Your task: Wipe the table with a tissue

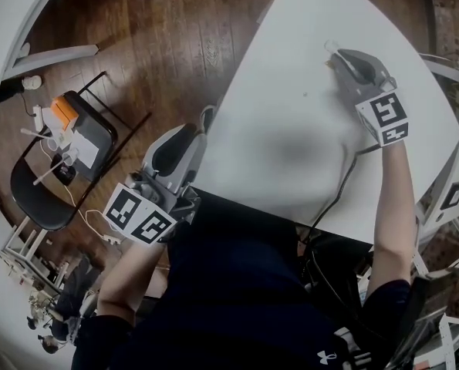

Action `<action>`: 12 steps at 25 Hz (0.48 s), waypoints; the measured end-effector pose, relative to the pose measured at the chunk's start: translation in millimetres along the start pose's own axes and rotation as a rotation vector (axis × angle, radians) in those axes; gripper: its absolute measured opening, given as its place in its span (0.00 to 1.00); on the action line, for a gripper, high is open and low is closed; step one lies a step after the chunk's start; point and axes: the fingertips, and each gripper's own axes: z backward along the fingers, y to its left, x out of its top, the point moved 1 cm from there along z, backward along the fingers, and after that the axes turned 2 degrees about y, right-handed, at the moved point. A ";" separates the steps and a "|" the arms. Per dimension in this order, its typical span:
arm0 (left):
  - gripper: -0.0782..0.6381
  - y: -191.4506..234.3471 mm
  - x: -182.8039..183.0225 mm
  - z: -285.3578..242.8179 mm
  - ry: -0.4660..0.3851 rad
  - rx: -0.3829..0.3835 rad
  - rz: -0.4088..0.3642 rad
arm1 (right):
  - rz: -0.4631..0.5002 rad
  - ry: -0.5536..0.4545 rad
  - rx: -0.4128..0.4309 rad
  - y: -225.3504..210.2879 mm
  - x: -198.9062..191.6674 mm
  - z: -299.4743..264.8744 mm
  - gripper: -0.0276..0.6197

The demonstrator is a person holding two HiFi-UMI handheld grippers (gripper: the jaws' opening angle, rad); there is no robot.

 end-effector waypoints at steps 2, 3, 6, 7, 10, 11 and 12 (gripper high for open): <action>0.23 -5.3 -0.2 -2.4 -0.002 -0.006 -0.005 | 0.016 -0.002 0.014 2.4 -2.9 3.9 0.09; 0.23 -7.6 -0.6 -3.3 -0.002 -0.009 -0.006 | 0.021 -0.003 0.022 4.2 -4.3 5.8 0.09; 0.23 -9.9 -0.9 -3.7 -0.003 -0.014 -0.003 | 0.030 -0.003 0.041 11.4 -5.8 7.6 0.09; 0.23 -10.1 -0.9 -3.5 -0.003 -0.016 -0.002 | 0.029 -0.002 0.049 14.4 -5.7 7.5 0.09; 0.23 -11.4 -1.3 -2.2 -0.001 -0.021 -0.004 | 0.025 0.002 0.073 24.4 -5.3 7.0 0.09; 0.23 -11.8 -1.6 -1.4 -0.001 -0.023 -0.004 | 0.023 0.004 0.079 27.8 -5.0 6.8 0.09; 0.23 -12.0 -1.8 -0.4 0.000 -0.025 -0.005 | 0.020 0.005 0.084 31.3 -4.8 6.7 0.09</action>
